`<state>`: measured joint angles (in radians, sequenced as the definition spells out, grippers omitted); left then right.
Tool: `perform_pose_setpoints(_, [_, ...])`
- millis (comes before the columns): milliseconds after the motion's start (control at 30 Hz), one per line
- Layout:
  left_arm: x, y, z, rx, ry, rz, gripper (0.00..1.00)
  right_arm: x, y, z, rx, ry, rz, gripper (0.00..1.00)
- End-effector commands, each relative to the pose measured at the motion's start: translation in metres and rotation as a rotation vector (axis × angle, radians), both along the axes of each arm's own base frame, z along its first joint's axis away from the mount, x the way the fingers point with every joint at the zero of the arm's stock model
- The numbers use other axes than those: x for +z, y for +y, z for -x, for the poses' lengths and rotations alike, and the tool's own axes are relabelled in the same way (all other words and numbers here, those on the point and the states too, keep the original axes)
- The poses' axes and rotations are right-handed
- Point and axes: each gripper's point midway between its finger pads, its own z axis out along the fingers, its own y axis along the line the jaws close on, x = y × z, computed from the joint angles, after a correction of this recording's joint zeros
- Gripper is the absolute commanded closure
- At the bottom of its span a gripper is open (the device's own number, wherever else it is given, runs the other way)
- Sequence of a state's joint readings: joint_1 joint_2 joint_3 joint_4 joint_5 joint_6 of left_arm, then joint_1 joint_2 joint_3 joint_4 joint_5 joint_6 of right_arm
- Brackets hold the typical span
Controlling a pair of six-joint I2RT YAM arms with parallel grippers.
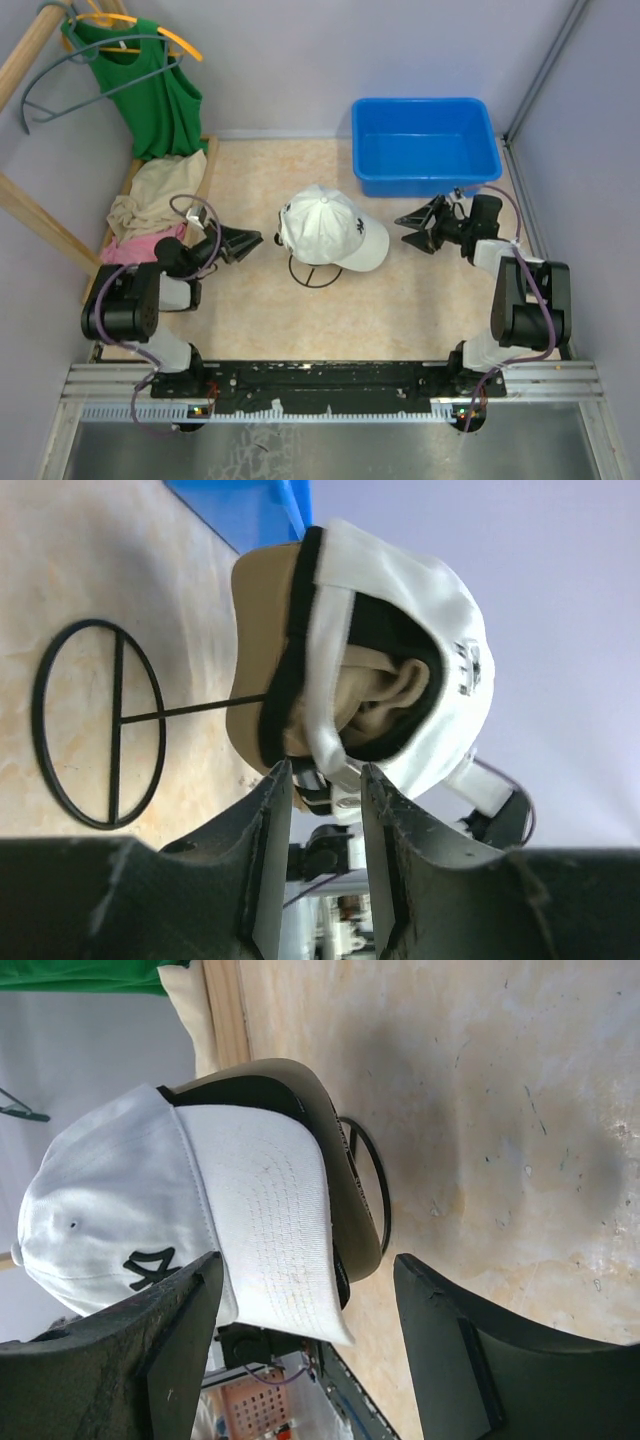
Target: Stack the hats
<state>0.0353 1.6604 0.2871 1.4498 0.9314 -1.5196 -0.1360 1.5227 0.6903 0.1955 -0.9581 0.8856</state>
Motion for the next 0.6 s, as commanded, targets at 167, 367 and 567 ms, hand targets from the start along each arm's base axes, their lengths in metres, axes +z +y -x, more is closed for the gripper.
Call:
perform_pose_setpoints(167, [0.023, 0.035, -0.033, 0.204, -0.208, -0.529, 0.5, 0.036, -0.022, -0.023, -0.056, -0.182, 0.198, 0.31])
perform_pose_setpoints(367, [0.027, 0.059, -0.043, 0.307, -0.331, -0.746, 0.35, 0.059, -0.051, -0.025, -0.162, -0.299, 0.437, 0.26])
perform_pose_setpoints(567, [0.023, 0.08, -0.052, 0.39, -0.332, -0.866, 0.01, 0.059, -0.06, -0.009, -0.208, -0.322, 0.556, 0.01])
